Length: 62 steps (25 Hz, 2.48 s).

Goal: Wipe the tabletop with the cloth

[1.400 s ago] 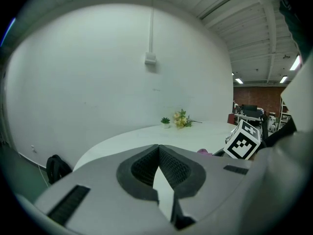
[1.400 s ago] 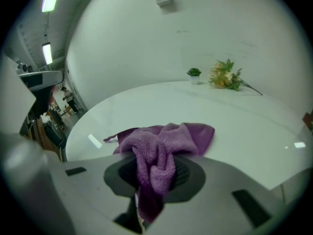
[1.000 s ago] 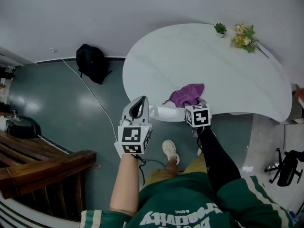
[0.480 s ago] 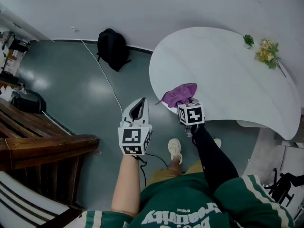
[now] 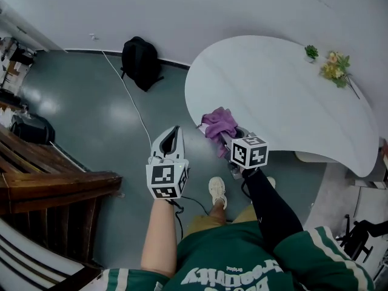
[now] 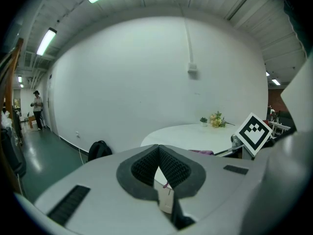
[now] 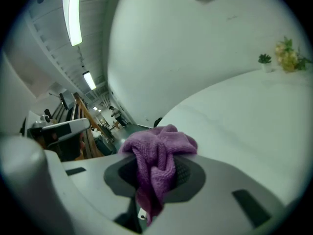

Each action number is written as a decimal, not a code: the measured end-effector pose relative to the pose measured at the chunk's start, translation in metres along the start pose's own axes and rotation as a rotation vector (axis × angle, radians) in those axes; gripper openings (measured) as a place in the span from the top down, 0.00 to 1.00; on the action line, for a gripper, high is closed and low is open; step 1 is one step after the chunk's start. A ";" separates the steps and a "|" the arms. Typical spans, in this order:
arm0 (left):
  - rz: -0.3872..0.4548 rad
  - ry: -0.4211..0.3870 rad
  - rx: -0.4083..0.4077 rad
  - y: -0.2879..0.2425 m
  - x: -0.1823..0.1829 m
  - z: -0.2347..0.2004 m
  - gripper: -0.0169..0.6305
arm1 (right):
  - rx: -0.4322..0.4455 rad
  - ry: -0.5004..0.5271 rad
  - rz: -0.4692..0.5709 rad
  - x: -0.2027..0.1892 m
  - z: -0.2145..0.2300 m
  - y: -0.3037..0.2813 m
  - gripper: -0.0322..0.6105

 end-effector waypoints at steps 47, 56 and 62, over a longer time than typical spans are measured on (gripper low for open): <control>-0.043 -0.230 -0.642 -0.124 0.007 0.611 0.97 | -0.877 -0.117 -0.042 -0.128 0.452 0.583 0.80; -0.048 -0.206 -0.579 -0.117 0.003 0.543 0.97 | -0.813 -0.086 -0.064 -0.115 0.420 0.526 0.80; -0.044 -0.203 -0.540 -0.113 0.007 0.487 0.97 | -0.779 -0.050 -0.087 -0.102 0.390 0.480 0.80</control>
Point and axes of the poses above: the fingertips, and each gripper's own axes: y backward along the fingers, z to its right, x out of its top, the point moved 9 cm from there along y, backward along the fingers
